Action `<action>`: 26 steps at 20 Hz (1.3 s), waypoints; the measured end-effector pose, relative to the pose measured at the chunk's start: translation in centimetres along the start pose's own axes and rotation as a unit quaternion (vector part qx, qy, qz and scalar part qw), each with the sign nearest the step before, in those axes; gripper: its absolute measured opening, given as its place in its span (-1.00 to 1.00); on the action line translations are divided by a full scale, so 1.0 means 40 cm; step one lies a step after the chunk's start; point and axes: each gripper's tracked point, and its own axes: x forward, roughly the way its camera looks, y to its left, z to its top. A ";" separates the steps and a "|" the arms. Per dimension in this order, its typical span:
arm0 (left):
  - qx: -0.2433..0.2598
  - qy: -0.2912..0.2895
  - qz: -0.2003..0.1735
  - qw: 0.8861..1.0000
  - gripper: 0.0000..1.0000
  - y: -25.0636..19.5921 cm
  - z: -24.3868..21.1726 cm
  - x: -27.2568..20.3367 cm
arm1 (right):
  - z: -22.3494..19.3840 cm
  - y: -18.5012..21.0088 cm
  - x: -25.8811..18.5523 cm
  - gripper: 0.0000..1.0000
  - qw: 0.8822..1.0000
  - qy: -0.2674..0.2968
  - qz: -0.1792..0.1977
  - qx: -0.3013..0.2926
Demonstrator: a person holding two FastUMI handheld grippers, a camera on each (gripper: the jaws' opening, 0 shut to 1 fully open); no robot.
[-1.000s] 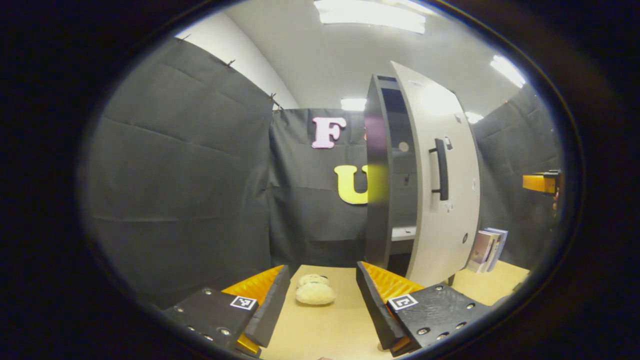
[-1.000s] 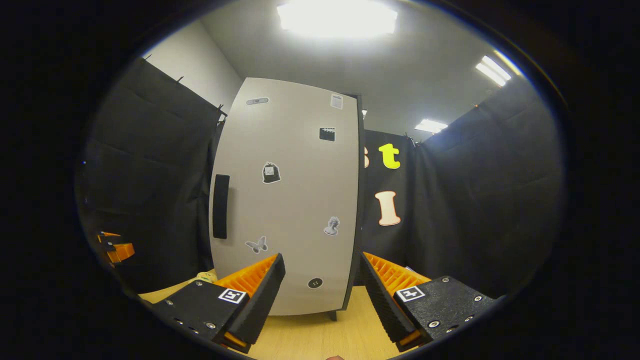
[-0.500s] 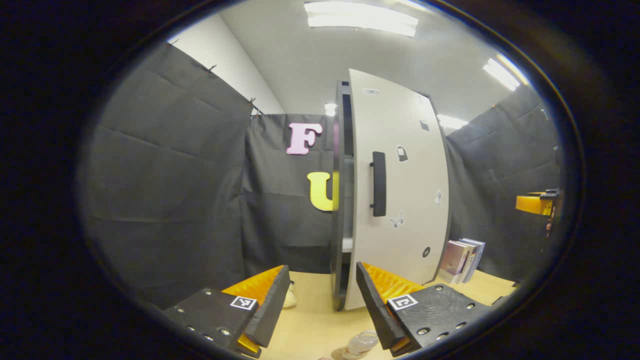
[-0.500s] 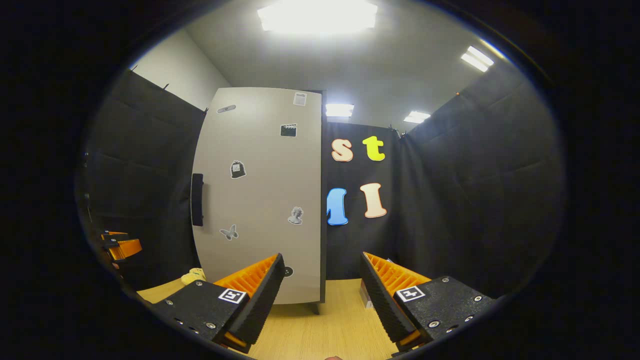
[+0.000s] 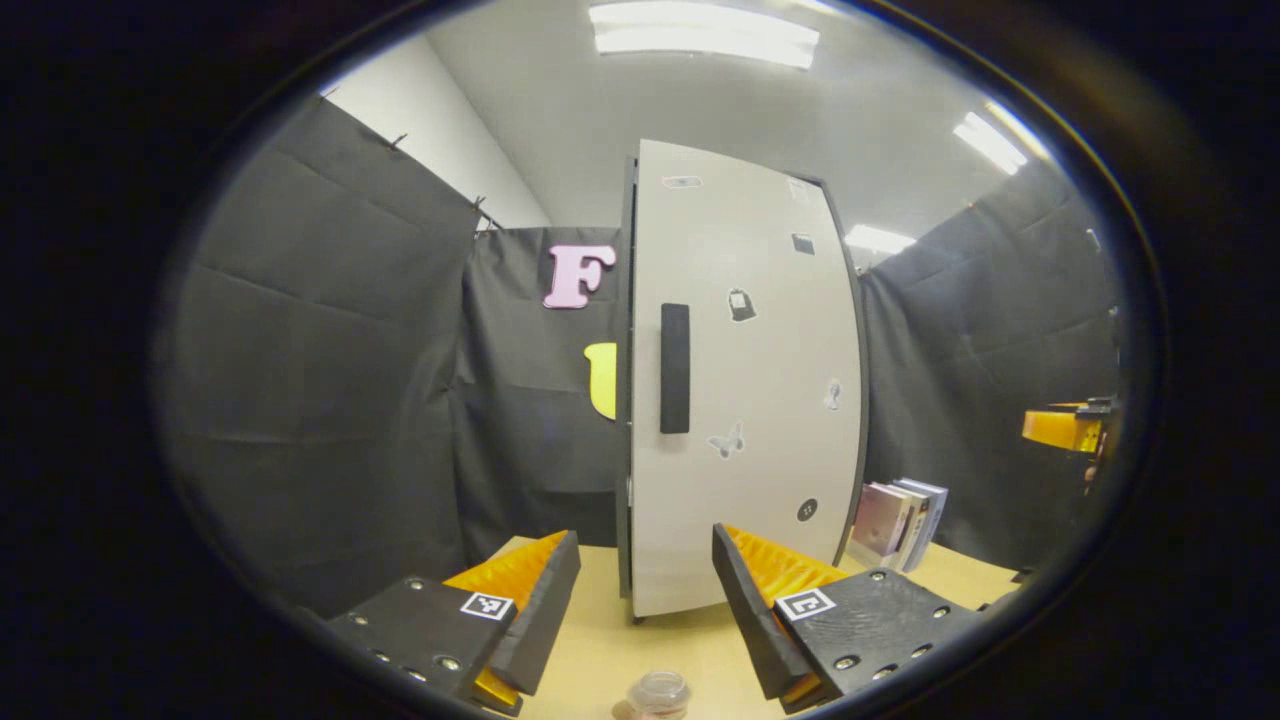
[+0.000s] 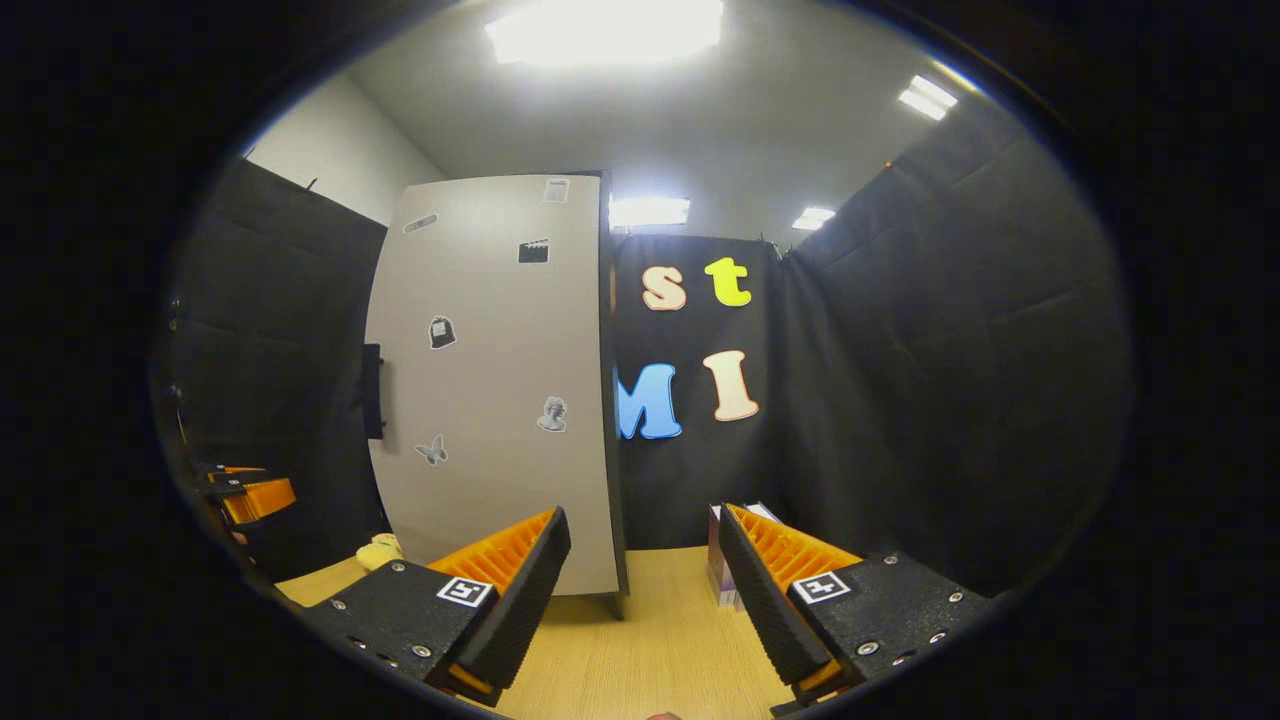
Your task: Open the cabinet door with the right hand, grasp the bottle in the cabinet with the left hand and place it on the coaster, then close the cabinet door with the right hand.
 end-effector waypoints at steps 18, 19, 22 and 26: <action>0.013 -0.003 0.021 1.000 0.66 0.026 0.014 -0.012 | 0.001 0.052 0.017 0.85 1.000 -0.007 0.022 -0.021; 0.012 -0.002 0.022 1.000 0.66 0.027 0.015 -0.016 | -0.001 0.054 0.017 0.85 0.999 -0.006 0.023 -0.022; 0.010 0.000 0.022 1.000 0.66 0.029 0.010 -0.020 | -0.010 0.056 0.019 0.85 0.999 -0.004 0.021 -0.025; 0.009 0.002 0.023 1.000 0.59 0.031 0.004 -0.016 | -0.011 0.058 0.017 0.86 1.000 -0.003 0.019 -0.021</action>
